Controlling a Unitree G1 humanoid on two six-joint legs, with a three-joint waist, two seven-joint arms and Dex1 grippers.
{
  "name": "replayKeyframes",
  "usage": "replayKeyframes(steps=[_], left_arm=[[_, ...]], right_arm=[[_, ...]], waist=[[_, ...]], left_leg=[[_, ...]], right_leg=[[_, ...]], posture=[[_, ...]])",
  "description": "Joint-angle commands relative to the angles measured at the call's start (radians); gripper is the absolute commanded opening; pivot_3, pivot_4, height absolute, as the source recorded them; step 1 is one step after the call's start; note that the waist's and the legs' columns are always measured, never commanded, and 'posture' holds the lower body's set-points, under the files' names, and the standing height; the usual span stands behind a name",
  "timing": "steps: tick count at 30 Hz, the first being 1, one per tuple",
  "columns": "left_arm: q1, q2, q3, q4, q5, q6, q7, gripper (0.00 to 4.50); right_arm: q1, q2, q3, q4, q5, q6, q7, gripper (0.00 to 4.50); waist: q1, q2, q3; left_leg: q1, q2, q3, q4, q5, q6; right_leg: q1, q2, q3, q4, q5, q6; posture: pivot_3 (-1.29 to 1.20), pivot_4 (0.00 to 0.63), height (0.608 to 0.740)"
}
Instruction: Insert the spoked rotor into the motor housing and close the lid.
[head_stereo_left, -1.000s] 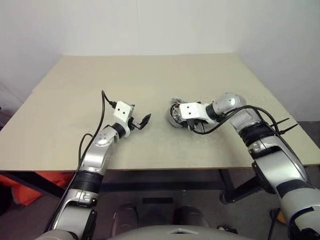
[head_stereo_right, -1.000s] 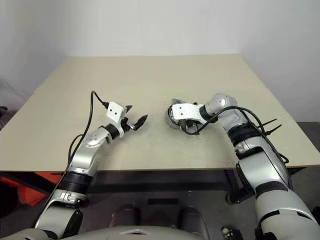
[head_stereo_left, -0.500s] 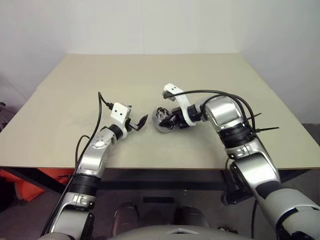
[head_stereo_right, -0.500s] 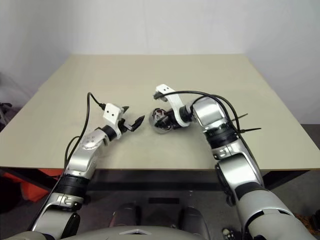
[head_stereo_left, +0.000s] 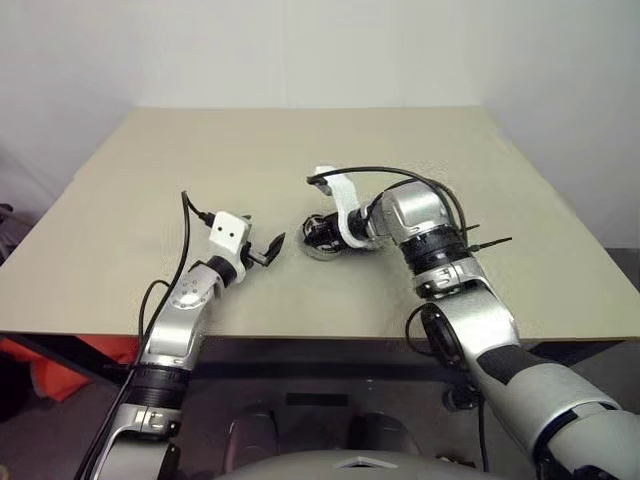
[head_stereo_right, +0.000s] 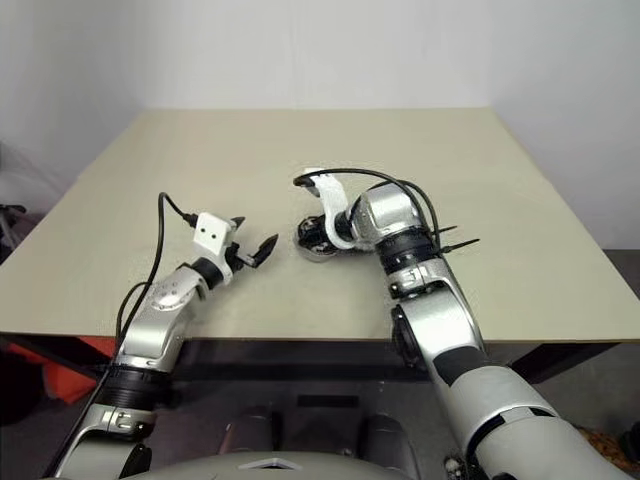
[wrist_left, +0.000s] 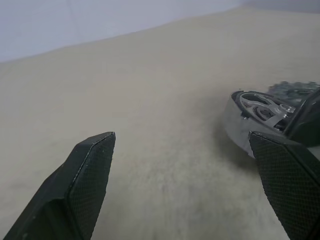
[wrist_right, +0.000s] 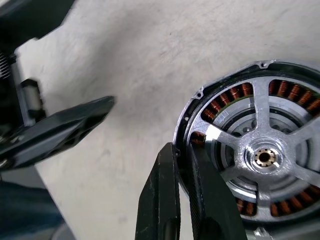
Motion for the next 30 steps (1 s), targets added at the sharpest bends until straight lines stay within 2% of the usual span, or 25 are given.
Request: replayKeyframes(steps=[1, 8, 14, 21, 24, 28, 30], left_arm=[[0.003, 0.015, 0.025, -0.064, -0.007, 0.004, 0.009, 4.50], [0.006, 0.016, 0.025, -0.072, -0.005, 0.010, 0.012, 4.50], [-0.001, 0.018, 0.027, -0.066, -0.005, 0.011, 0.010, 4.50], [-0.012, 0.012, 0.019, -0.050, -0.004, 0.007, 0.006, 4.50], [-0.019, 0.008, 0.012, -0.039, -0.004, 0.003, -0.001, 4.50], [-0.034, 0.003, 0.003, -0.023, -0.004, 0.000, -0.012, 4.50], [-0.042, 0.001, 0.000, -0.014, -0.004, -0.001, -0.019, 4.50]], right_arm=[[-0.047, -0.003, -0.057, 0.089, 0.009, -0.042, -0.085, 0.01], [-0.102, 0.019, -0.135, 0.215, 0.045, -0.134, -0.185, 0.01], [-0.120, 0.012, -0.108, 0.218, 0.049, -0.181, -0.177, 1.89], [-0.125, -0.007, -0.128, 0.089, 0.087, -0.156, -0.173, 1.89], [-0.118, -0.014, -0.208, -0.006, 0.144, -0.144, -0.193, 1.89], [-0.102, 0.000, -0.418, -0.093, 0.267, -0.023, -0.297, 1.89], [-0.074, 0.003, -0.484, -0.153, 0.320, 0.039, -0.317, 1.89]], waist=[[0.000, 0.000, 0.000], [0.000, 0.000, 0.000], [-0.002, 0.000, 0.000], [-0.002, 0.000, 0.000], [-0.003, 0.000, 0.000], [-0.002, 0.000, 0.000], [-0.001, 0.000, 0.000]], left_leg=[[0.002, 0.000, 0.000, 0.000, 0.000, 0.000], [0.004, 0.000, -0.002, 0.000, 0.000, -0.001], [0.003, 0.000, -0.002, 0.000, 0.000, -0.001], [0.000, 0.000, -0.001, -0.001, 0.000, 0.000], [0.000, 0.000, 0.000, -0.002, 0.000, -0.001], [0.000, 0.000, 0.001, -0.003, 0.000, -0.001], [0.000, 0.000, 0.001, -0.002, 0.000, 0.000]], right_leg=[[0.002, 0.000, 0.000, 0.000, 0.000, 0.000], [0.005, -0.001, 0.000, 0.000, 0.000, 0.001], [0.004, -0.001, 0.000, 0.000, 0.000, 0.001], [0.002, 0.000, 0.000, 0.000, 0.001, -0.001], [0.001, 0.000, 0.000, -0.002, 0.003, -0.005], [0.001, 0.000, 0.000, -0.002, 0.002, -0.004], [0.001, 0.000, 0.000, -0.002, 0.001, -0.003]], posture=[[0.00, 0.000, 0.740], [0.00, 0.000, 0.740], [0.00, 0.000, 0.740], [0.00, 0.000, 0.740], [0.00, 0.000, 0.740], [0.00, 0.000, 0.740], [0.00, 0.000, 0.740]])
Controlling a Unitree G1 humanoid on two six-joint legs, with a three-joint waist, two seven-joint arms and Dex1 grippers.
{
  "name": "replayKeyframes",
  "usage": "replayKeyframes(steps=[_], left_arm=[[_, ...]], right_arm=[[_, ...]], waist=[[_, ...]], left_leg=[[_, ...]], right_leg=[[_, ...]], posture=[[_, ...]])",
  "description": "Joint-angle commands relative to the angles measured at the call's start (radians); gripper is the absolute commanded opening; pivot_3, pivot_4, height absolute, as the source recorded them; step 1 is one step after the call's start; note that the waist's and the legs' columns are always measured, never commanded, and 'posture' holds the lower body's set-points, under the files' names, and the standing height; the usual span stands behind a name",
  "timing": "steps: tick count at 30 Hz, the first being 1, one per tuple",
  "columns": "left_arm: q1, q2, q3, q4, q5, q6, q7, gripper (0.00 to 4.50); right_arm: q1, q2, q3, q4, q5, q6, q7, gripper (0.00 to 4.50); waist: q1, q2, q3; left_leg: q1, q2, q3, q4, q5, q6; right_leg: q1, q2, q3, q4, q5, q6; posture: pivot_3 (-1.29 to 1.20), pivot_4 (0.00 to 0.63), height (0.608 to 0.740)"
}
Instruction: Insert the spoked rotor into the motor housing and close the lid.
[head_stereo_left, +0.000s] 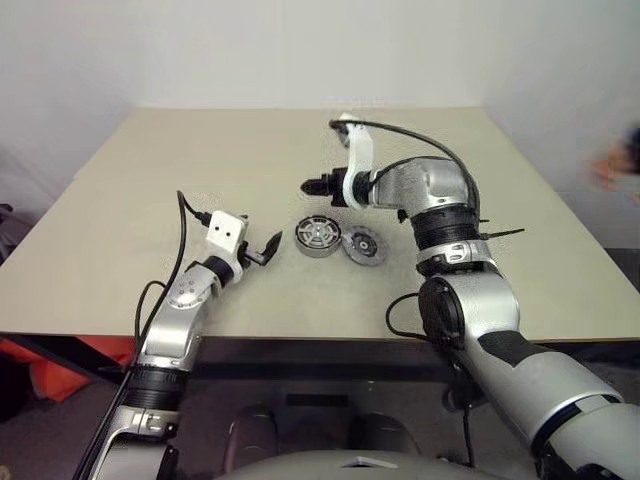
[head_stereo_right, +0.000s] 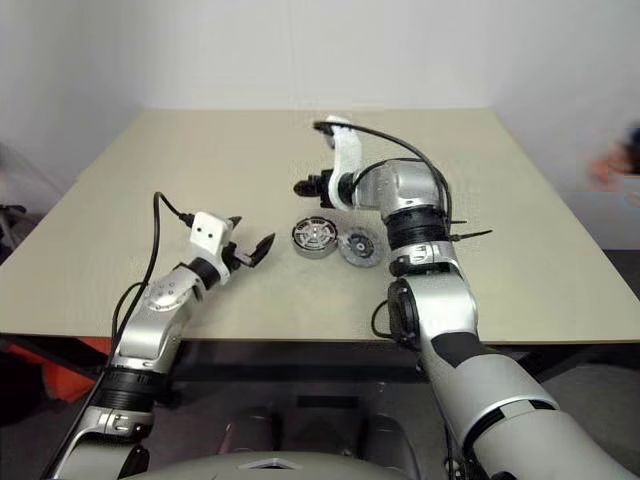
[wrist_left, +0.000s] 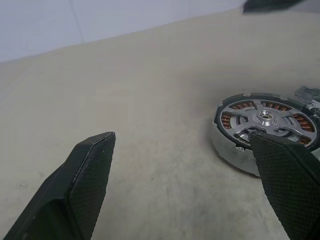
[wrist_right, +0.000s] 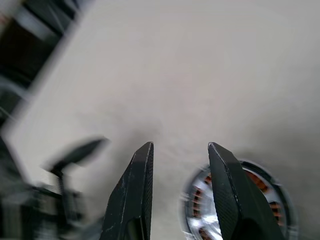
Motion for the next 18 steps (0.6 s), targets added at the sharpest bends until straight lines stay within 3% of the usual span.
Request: replayKeyframes(steps=[1, 9, 18], left_arm=[[-0.035, 0.000, -0.004, 0.000, -0.005, -0.021, -0.017, 4.50], [-0.090, -0.003, -0.017, 0.060, 0.000, -0.036, -0.055, 4.50], [-0.109, -0.008, -0.024, 0.084, 0.000, -0.047, -0.067, 4.50]], right_arm=[[0.036, 0.000, -0.111, -0.138, 0.107, 0.097, -0.040, 1.89], [0.144, 0.054, -0.216, -0.305, 0.159, 0.185, -0.187, 1.89], [0.176, 0.068, -0.223, -0.355, 0.179, 0.205, -0.241, 1.89]], waist=[[0.001, 0.000, 0.000], [-0.002, 0.000, 0.000], [0.000, 0.000, 0.000]], left_leg=[[0.000, 0.000, 0.000, 0.000, 0.000, 0.000], [0.002, 0.000, 0.000, -0.001, 0.003, -0.005], [0.002, 0.000, 0.000, -0.003, 0.003, -0.005]], right_leg=[[0.000, 0.000, 0.000, 0.000, -0.001, 0.001], [0.000, 0.000, 0.000, 0.000, -0.002, 0.003], [0.000, 0.000, 0.000, -0.001, -0.002, 0.004]], posture=[[0.00, 0.000, 0.740], [0.00, 0.000, 0.740], [0.00, 0.000, 0.740]])
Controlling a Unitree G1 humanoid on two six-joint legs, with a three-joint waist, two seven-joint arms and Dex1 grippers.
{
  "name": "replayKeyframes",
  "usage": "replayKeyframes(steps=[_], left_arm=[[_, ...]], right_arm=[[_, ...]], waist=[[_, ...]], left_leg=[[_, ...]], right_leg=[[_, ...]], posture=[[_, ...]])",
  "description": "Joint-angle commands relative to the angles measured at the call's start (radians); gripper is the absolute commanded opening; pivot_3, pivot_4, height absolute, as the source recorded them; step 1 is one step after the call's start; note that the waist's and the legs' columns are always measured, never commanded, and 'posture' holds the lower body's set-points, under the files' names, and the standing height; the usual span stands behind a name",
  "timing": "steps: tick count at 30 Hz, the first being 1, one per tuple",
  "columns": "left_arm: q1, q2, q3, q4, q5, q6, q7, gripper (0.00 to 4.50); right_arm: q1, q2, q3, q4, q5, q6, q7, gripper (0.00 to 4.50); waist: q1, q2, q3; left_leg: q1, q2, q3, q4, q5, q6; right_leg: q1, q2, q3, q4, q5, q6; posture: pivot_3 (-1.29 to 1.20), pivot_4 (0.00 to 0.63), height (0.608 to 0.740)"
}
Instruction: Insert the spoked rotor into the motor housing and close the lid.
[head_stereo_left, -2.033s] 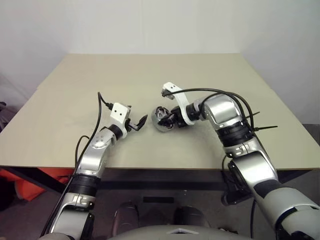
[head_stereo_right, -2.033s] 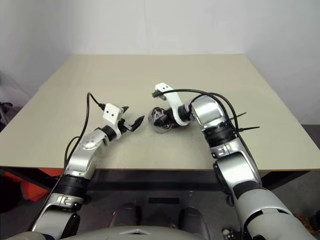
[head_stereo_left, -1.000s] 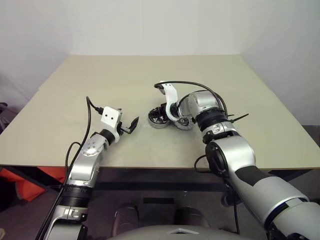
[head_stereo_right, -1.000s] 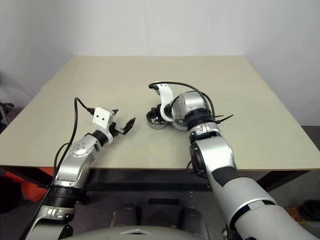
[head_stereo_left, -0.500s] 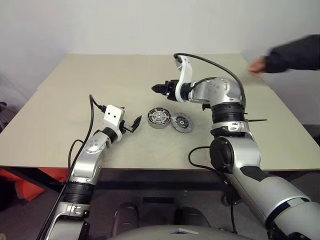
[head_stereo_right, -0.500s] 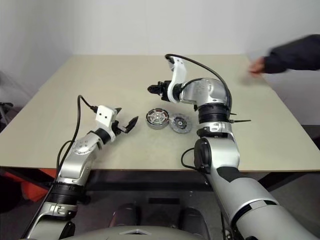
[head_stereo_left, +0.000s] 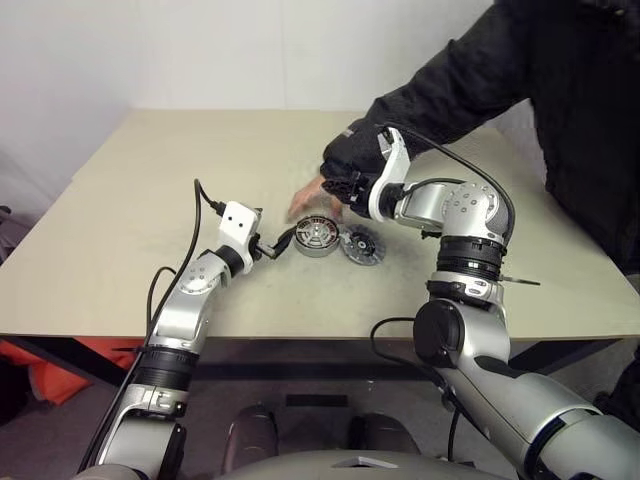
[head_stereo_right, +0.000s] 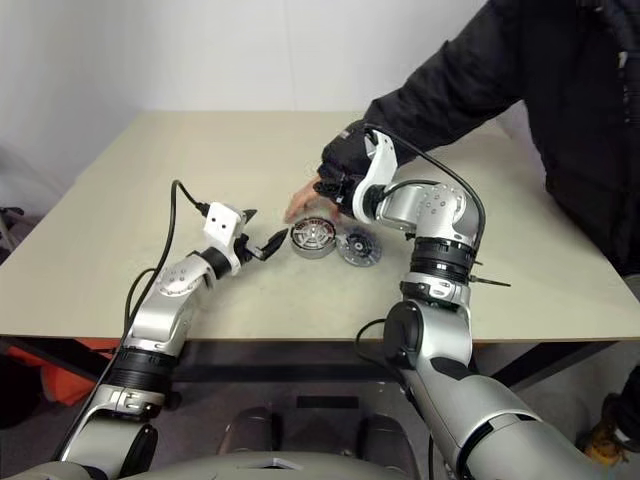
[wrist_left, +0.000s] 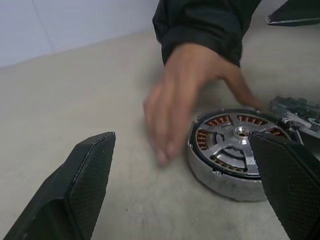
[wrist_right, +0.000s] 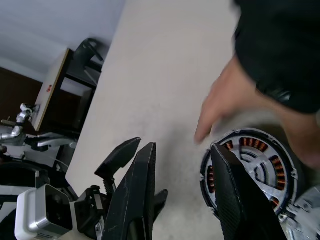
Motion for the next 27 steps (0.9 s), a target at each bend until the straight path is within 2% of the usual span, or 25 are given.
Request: replayKeyframes(steps=[1, 7, 15, 17, 21, 24, 27], left_arm=[[-0.018, 0.002, 0.004, -0.021, -0.001, -0.022, -0.004, 4.50], [-0.002, 0.006, 0.015, -0.042, -0.011, -0.009, 0.000, 4.50], [0.008, 0.011, 0.022, -0.053, -0.012, -0.006, 0.003, 4.50], [0.008, 0.011, 0.022, -0.053, -0.011, -0.006, 0.005, 4.50], [0.007, 0.010, 0.022, -0.054, -0.010, -0.005, 0.009, 4.50], [0.006, 0.008, 0.022, -0.053, -0.009, -0.005, 0.011, 4.50], [0.003, 0.003, 0.019, -0.049, -0.008, -0.006, 0.014, 4.50]], right_arm=[[0.003, -0.006, 0.016, -0.042, 0.028, -0.011, -0.002, 1.89], [0.056, -0.052, 0.145, -0.045, 0.006, -0.103, 0.067, 1.89], [0.089, -0.078, 0.228, -0.043, 0.011, -0.153, 0.117, 1.89], [0.111, -0.120, 0.312, -0.057, -0.026, -0.218, 0.169, 1.89], [0.195, -0.259, 0.579, -0.127, -0.162, -0.455, 0.331, 1.89], [0.264, -0.426, 0.830, -0.168, -0.376, -0.808, 0.476, 1.89], [0.282, -0.557, 0.967, -0.116, -0.558, -1.197, 0.552, 1.89]], waist=[[0.000, 0.000, 0.000], [0.001, 0.000, 0.000], [0.001, 0.000, 0.000], [0.001, 0.000, 0.000], [0.007, 0.000, 0.000], [0.012, 0.000, 0.000], [0.011, 0.000, 0.000]], left_leg=[[0.000, 0.000, 0.000, 0.000, 0.000, 0.000], [0.000, 0.000, 0.000, -0.002, 0.000, 0.000], [0.000, 0.000, 0.000, -0.004, 0.001, -0.001], [0.000, 0.000, 0.000, -0.004, 0.001, -0.001], [0.000, 0.000, 0.000, -0.005, 0.001, -0.001], [-0.001, 0.000, 0.000, -0.005, 0.000, 0.000], [-0.001, 0.000, 0.000, -0.005, -0.001, 0.001]], right_leg=[[0.000, 0.000, 0.000, 0.000, 0.000, 0.000], [0.000, 0.000, 0.000, -0.001, 0.000, 0.000], [0.000, 0.000, 0.000, -0.003, 0.000, 0.000], [0.000, 0.000, 0.000, -0.003, 0.000, 0.000], [0.002, 0.000, 0.000, -0.005, 0.000, 0.000], [0.002, 0.000, -0.001, -0.007, 0.000, 0.001], [0.002, 0.000, -0.001, -0.008, 0.001, 0.001]], posture=[[0.00, 0.000, 0.740], [0.00, 0.000, 0.740], [0.00, 0.000, 0.740], [0.00, 0.000, 0.740], [0.00, 0.000, 0.740], [0.00, 0.000, 0.740], [0.00, 0.000, 0.740]])
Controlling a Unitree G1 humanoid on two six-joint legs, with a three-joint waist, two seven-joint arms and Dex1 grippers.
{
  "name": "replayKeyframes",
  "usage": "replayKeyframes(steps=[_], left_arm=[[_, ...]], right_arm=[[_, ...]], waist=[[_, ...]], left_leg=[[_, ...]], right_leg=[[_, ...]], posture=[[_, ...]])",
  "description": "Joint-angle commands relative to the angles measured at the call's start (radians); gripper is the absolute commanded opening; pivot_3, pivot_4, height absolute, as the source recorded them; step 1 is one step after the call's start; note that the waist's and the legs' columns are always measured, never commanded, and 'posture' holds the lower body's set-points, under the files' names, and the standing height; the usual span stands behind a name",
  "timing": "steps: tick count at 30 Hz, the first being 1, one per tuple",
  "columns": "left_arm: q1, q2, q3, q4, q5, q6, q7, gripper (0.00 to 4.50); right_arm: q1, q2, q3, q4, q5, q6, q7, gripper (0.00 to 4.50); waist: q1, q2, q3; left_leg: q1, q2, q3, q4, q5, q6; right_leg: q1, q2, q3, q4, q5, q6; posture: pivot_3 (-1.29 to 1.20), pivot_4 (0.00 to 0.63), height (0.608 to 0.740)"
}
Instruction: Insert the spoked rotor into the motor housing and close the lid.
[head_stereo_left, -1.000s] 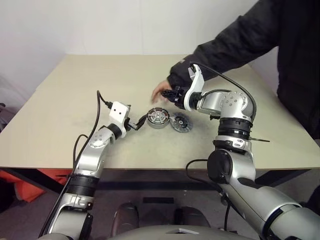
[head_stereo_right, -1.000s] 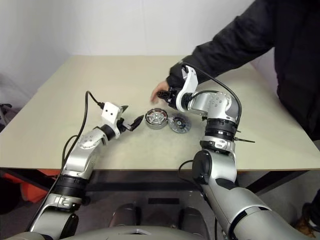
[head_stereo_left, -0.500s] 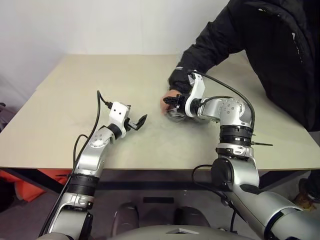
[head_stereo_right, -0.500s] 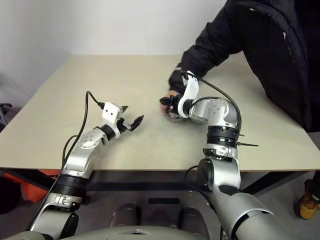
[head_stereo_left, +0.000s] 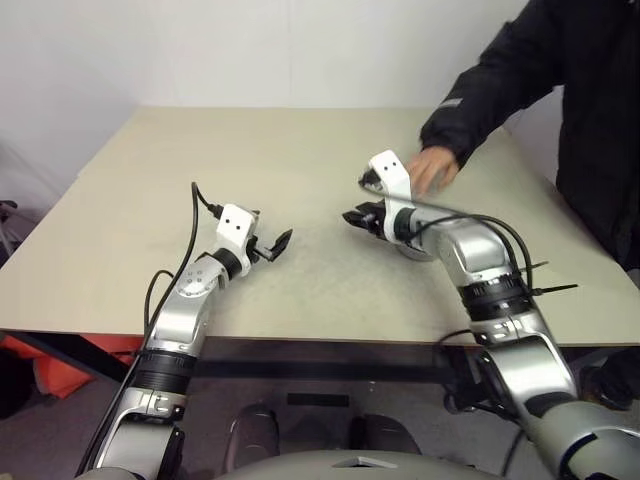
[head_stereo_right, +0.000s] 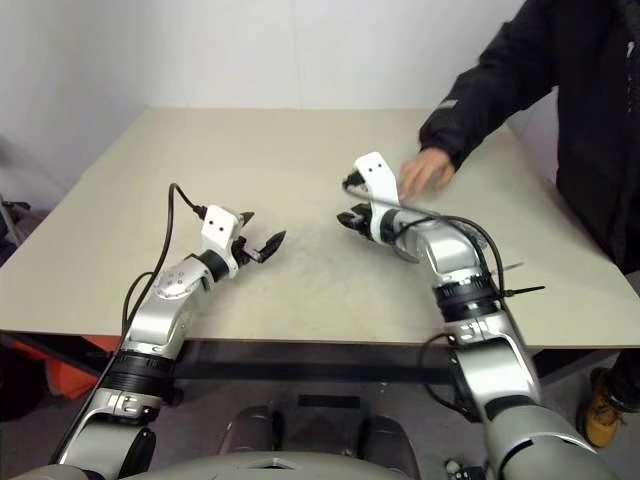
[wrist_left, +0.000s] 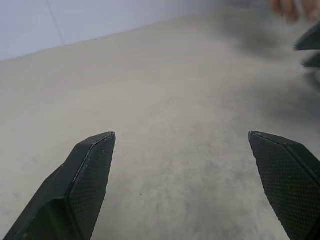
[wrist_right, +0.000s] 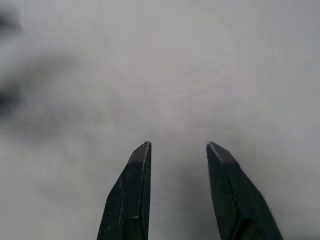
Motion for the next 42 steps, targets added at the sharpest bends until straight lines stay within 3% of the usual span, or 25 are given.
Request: replayKeyframes(steps=[1, 6, 12, 18, 31, 42], left_arm=[[-0.016, -0.002, 0.010, -0.031, -0.006, -0.010, 0.007, 4.50], [-0.023, -0.007, 0.007, -0.022, -0.005, -0.014, 0.004, 4.50], [-0.027, -0.009, 0.006, -0.011, -0.005, -0.021, 0.000, 4.50], [-0.035, -0.017, 0.001, 0.000, -0.003, -0.025, -0.001, 4.50], [-0.036, -0.028, 0.003, 0.012, -0.002, -0.038, 0.004, 4.50], [-0.024, -0.026, 0.008, 0.002, -0.002, -0.043, 0.016, 4.50]], right_arm=[[-0.017, -0.098, 0.119, 0.032, -0.200, -0.426, 0.074, 1.89], [-0.037, -0.175, 0.146, 0.142, -0.281, -0.657, 0.172, 1.89], [-0.077, -0.310, 0.122, 0.203, -0.315, -0.731, 0.378, 1.89], [-0.208, -0.383, 0.105, 0.344, -0.353, -0.815, 0.488, 1.89], [-0.391, -0.350, 0.193, 0.656, -0.526, -1.127, 0.593, 1.89], [-0.433, -0.295, 0.219, 0.793, -0.601, -1.210, 0.590, 1.89]], waist=[[-0.002, 0.000, 0.000], [-0.010, -0.001, 0.000], [-0.010, -0.001, 0.000], [-0.018, -0.001, 0.000], [-0.015, -0.001, 0.000], [-0.016, 0.000, 0.000]], left_leg=[[0.000, 0.000, 0.000, 0.000, 0.000, 0.000], [0.000, 0.000, 0.001, 0.001, -0.002, 0.005], [-0.001, 0.000, 0.001, 0.004, -0.004, 0.007], [-0.002, 0.001, 0.002, 0.010, -0.009, 0.016], [-0.003, 0.001, 0.002, 0.012, -0.010, 0.018], [-0.003, 0.001, 0.002, 0.012, -0.010, 0.018]], right_leg=[[0.000, 0.000, 0.000, 0.000, 0.000, 0.000], [0.000, 0.000, 0.000, 0.000, 0.000, 0.000], [0.001, 0.000, 0.000, 0.000, 0.004, -0.006], [0.002, 0.000, 0.000, 0.001, 0.004, -0.007], [0.001, 0.000, 0.000, 0.002, 0.004, -0.008], [0.000, 0.000, 0.000, 0.003, 0.004, -0.008]], posture=[[0.00, 0.000, 0.740], [0.00, 0.000, 0.740], [0.00, 0.000, 0.740], [0.00, 0.000, 0.740], [0.00, 0.000, 0.740], [0.00, 0.000, 0.740]])
